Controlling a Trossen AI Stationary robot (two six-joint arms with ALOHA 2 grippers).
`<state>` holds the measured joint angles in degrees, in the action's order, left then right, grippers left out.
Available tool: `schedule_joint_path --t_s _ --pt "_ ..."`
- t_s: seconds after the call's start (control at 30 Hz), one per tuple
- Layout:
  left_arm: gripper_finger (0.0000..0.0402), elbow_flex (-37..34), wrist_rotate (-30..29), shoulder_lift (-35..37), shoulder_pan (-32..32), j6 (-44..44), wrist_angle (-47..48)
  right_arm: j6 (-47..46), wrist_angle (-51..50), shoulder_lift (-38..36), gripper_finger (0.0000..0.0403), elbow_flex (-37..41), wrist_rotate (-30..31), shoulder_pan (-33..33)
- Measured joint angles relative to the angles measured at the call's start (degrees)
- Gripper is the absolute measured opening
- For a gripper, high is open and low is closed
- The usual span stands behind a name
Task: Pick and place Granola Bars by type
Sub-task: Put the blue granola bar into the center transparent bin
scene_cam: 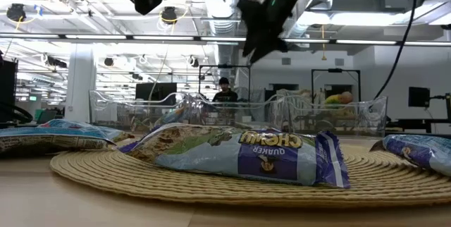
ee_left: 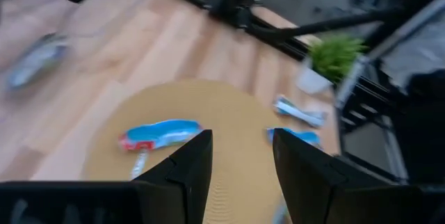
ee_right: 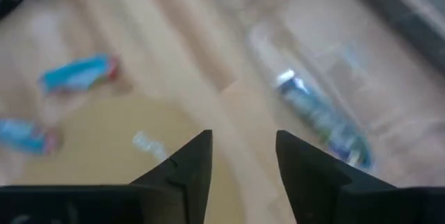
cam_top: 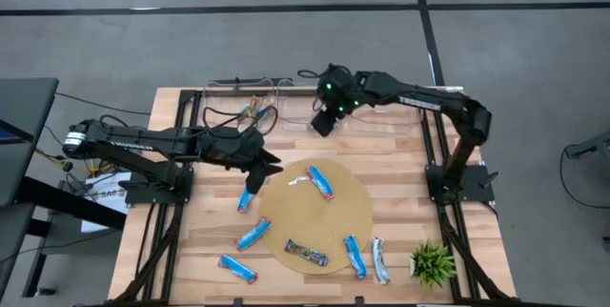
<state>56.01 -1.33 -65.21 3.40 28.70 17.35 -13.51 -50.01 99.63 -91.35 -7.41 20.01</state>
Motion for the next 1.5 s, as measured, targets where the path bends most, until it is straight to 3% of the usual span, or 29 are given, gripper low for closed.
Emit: schedule_joint_path --t_s 0.3,0.53,0.8,1.07,1.23,1.5 --pt "0.0143 0.00 9.78 0.00 0.00 -4.90 -2.03 -10.49 -12.79 -7.96 0.0152 -0.02 -0.19 -18.71" --pt "0.0143 0.00 15.61 -0.02 0.84 -11.11 -1.31 -33.94 -16.51 -8.22 0.0149 -0.01 4.13 -33.55" --pt "0.0143 0.00 26.59 -1.22 1.66 -16.57 0.07 -60.07 -15.49 -0.26 0.0155 0.01 4.43 -46.42" --pt "0.0143 -0.04 35.44 -3.21 1.68 -20.52 2.42 -73.90 -14.25 10.24 0.0162 0.04 4.38 -51.55" --pt "0.0143 0.06 38.57 -4.69 1.82 -21.09 2.59 -76.45 -12.89 15.06 0.0167 -0.01 4.17 -51.95" --pt "0.0143 -0.02 38.67 -5.29 1.97 -22.07 2.92 -76.55 -10.70 20.48 0.0171 0.04 2.32 -52.11"
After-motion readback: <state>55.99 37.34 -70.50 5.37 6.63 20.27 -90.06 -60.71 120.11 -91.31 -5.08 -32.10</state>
